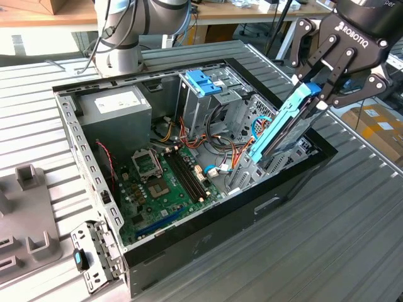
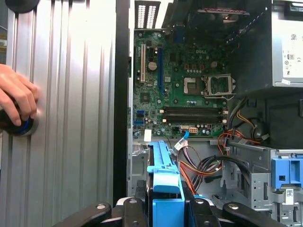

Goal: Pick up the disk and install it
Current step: 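Insert the disk into the insertion slot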

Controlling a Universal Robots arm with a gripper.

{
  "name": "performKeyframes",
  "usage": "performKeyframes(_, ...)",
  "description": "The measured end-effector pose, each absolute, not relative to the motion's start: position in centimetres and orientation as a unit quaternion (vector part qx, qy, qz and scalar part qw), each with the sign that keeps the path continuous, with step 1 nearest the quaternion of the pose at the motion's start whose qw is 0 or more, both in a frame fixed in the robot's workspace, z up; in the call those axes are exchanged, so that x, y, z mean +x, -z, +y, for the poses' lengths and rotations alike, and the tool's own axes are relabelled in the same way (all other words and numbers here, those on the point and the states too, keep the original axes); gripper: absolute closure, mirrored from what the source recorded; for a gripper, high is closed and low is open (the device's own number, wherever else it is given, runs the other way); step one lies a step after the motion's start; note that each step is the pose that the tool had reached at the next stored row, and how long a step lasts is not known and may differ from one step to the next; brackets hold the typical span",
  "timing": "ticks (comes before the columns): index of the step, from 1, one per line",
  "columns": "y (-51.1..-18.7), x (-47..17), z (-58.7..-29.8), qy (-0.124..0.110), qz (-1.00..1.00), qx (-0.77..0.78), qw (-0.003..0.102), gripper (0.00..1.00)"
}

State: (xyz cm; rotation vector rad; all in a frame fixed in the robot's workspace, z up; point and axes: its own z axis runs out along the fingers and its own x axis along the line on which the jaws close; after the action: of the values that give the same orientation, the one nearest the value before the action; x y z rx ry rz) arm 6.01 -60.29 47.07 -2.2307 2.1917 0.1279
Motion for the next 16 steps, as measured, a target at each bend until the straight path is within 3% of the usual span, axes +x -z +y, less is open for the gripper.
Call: performKeyframes(16,-46.48,5.34,-60.29,-0.041,0.700,-0.713,0.006,0.63)
